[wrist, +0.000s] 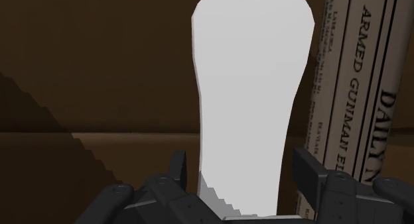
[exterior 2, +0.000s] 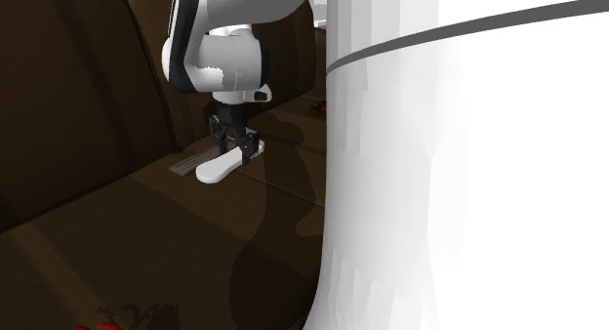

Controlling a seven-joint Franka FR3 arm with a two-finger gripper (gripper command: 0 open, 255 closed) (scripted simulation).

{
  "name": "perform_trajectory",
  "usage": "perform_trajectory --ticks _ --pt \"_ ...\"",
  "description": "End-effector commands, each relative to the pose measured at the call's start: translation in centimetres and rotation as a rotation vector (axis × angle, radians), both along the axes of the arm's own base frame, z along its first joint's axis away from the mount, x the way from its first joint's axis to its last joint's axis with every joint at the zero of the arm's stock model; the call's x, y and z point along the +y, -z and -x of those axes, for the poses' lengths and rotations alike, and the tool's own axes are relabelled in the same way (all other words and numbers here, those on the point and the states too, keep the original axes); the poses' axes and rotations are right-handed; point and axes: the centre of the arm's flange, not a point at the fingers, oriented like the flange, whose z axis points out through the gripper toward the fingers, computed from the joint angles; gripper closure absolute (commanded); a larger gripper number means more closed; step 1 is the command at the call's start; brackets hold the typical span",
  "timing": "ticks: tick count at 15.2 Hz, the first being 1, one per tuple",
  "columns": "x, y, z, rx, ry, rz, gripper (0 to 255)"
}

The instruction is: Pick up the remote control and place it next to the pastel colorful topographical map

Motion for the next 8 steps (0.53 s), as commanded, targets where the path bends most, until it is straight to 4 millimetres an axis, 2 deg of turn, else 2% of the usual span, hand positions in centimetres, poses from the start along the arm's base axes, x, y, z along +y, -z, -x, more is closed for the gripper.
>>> perform_trajectory --ticks 1,3,8 --pt "0.0 0.0 0.0 0.000 0.000 0.000 255" --pt "0.0 0.0 0.0 0.000 0.000 0.000 255" --pt "0.0 -2.6 0.0 0.000 0.000 0.000 255"
